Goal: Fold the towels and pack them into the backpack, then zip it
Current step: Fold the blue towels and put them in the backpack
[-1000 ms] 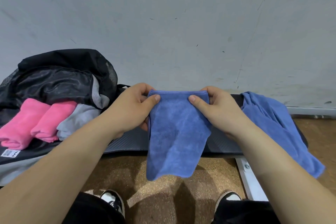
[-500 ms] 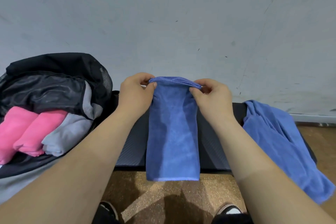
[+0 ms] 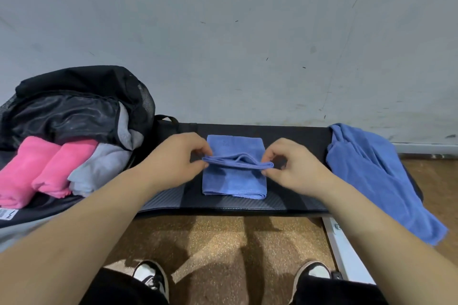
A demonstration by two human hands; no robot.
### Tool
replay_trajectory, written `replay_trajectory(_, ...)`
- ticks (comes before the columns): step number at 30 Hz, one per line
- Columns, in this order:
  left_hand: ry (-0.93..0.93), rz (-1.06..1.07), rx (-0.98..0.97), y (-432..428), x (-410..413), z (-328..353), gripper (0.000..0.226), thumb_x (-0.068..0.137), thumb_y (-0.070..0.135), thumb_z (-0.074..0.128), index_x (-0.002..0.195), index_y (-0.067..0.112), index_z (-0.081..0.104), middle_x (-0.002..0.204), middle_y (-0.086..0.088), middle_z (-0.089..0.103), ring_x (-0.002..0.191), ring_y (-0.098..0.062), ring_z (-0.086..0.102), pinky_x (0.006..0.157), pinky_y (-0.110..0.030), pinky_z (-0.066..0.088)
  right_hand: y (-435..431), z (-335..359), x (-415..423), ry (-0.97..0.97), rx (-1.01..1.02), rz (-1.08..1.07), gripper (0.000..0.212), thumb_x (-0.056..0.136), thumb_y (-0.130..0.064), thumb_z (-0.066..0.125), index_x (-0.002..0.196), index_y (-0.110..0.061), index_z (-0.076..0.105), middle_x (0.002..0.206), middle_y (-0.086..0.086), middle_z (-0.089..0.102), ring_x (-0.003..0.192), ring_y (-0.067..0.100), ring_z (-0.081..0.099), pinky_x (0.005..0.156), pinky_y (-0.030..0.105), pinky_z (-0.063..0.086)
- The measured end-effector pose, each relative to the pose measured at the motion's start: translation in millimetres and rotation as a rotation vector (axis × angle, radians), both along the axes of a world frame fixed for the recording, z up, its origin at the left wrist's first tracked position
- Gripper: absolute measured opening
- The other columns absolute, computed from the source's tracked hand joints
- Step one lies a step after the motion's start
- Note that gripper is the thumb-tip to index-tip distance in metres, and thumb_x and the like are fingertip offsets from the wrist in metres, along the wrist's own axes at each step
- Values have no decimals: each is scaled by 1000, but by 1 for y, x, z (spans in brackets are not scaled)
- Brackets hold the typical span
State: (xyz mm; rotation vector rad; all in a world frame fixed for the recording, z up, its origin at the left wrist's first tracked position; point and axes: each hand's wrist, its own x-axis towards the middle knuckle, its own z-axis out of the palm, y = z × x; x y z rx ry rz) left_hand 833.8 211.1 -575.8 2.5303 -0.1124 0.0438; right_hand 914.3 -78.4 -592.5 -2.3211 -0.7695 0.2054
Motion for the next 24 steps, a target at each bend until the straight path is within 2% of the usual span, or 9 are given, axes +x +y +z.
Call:
replay_trajectory(4, 67, -70, 114, 3, -11, -6, 15, 86, 21, 80, 96, 32, 78, 102, 16, 67, 95, -5, 65, 89, -33, 55, -1, -10, -13, 4, -173, 38, 17, 80, -26, 84, 88, -31, 70, 102, -12, 59, 94, 10, 61, 87, 40, 53)
replay_trajectory(7, 109, -47, 205, -3, -15, -8, 15, 91, 27, 74, 103, 35, 79, 104, 16, 64, 97, -7, 62, 88, -38, 56, 3, -13, -21, 28, -333, -7, 13, 85, -33, 79, 92, -37, 68, 111, -17, 53, 95, 10, 60, 85, 38, 54)
replay_trajectory(10, 212, -92, 321, -10, -17, -13, 19, 91, 24, 69, 105, 32, 79, 100, 12, 62, 96, -11, 62, 85, -38, 56, 8, -14, -24, 43, -428, 10, 12, 86, -33, 78, 92, -40, 70, 114, -18, 50, 93, 10, 59, 83, 35, 54)
replay_trajectory(14, 357, -112, 296, -10, -14, -10, 25, 87, 22, 62, 102, 31, 79, 88, 19, 66, 88, -7, 65, 83, -33, 58, 11, -6, -18, 65, -496, 20, 10, 80, -36, 79, 86, -40, 73, 113, -19, 52, 94, 7, 61, 86, 34, 54)
replay_trajectory(17, 285, 34, 184, -8, 0, -5, 15, 91, 32, 65, 88, 25, 78, 82, 13, 74, 82, -7, 69, 79, -30, 58, 9, 6, -9, 293, -451, 65, 19, 80, -49, 78, 70, -33, 74, 83, -17, 59, 72, 4, 59, 74, 28, 50)
replay_trajectory(19, 155, 163, 132, -5, 15, -7, 14, 94, 36, 67, 100, 26, 75, 93, 11, 72, 90, -13, 69, 84, -33, 57, 10, 6, 1, 367, -320, -14, 42, 88, -49, 72, 57, -21, 65, 60, -10, 50, 56, 10, 44, 61, 27, 40)
replay_trajectory(22, 163, 244, 42, -6, 38, -19, 52, 94, 37, 70, 143, 25, 57, 137, 4, 61, 120, -19, 62, 105, -37, 50, 18, -3, 23, 210, -142, -254, 20, 91, -41, 72, 87, -22, 68, 84, -12, 68, 78, 12, 62, 69, 25, 45)
replay_trajectory(23, 211, 240, 14, -9, 44, -23, 64, 93, 37, 72, 152, 23, 49, 149, 2, 55, 131, -20, 58, 111, -36, 46, 23, -6, 27, 217, -121, -285, 20, 90, -38, 73, 104, -24, 67, 99, -12, 68, 92, 13, 65, 77, 24, 46)
replay_trajectory(24, 251, 228, -14, -13, 49, -26, 73, 93, 35, 74, 157, 21, 42, 156, 1, 49, 139, -21, 52, 116, -35, 42, 29, -10, 29, 266, -114, -293, 35, 91, -36, 74, 123, -25, 63, 113, -10, 65, 105, 15, 65, 86, 25, 46)
